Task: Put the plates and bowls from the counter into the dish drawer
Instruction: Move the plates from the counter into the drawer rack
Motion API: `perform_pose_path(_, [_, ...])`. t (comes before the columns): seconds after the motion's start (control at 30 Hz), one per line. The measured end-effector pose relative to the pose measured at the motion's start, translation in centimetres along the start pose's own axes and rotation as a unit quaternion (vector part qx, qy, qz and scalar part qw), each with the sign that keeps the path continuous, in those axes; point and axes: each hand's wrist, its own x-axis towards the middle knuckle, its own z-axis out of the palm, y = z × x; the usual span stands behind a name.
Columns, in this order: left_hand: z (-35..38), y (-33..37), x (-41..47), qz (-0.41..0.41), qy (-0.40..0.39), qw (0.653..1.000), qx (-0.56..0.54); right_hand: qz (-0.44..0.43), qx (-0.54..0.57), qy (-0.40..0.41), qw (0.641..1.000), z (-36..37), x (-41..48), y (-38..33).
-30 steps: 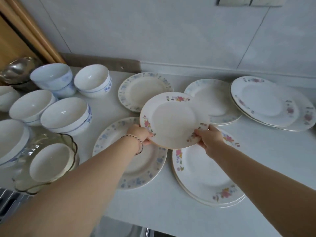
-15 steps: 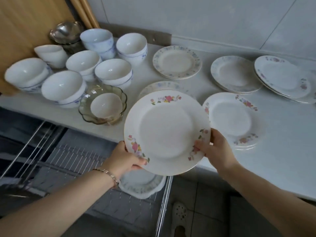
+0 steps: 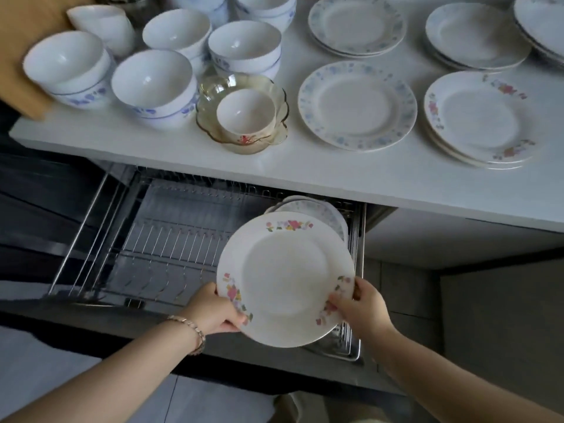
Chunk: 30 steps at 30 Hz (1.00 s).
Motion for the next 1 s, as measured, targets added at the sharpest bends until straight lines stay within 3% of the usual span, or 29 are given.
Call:
perform_pose_path(0.17, [2.0,0.2,7.6,-0.012,0.052,0.997,0.058,0.087,0.007,0.033,0.996,2.3,5.8,2.8])
perform_pose_path(0.47, [5.6,2.9,19.5,-0.005,0.114,0.978,0.173,0.131,0.056,0.064,0.988,4.3,16.7,3.9])
perform_pose_path(0.77, [7.7,3.6,23.1,0.009,0.18,0.954,0.241,0.162,-0.004,0.082,0.983,5.1,20.2,5.1])
perform_pose_path(1.0, [8.2,3.9,23.8,0.037,0.184,0.952,0.241,0.173,-0.012,0.095,0.98,5.6,21.1,5.1])
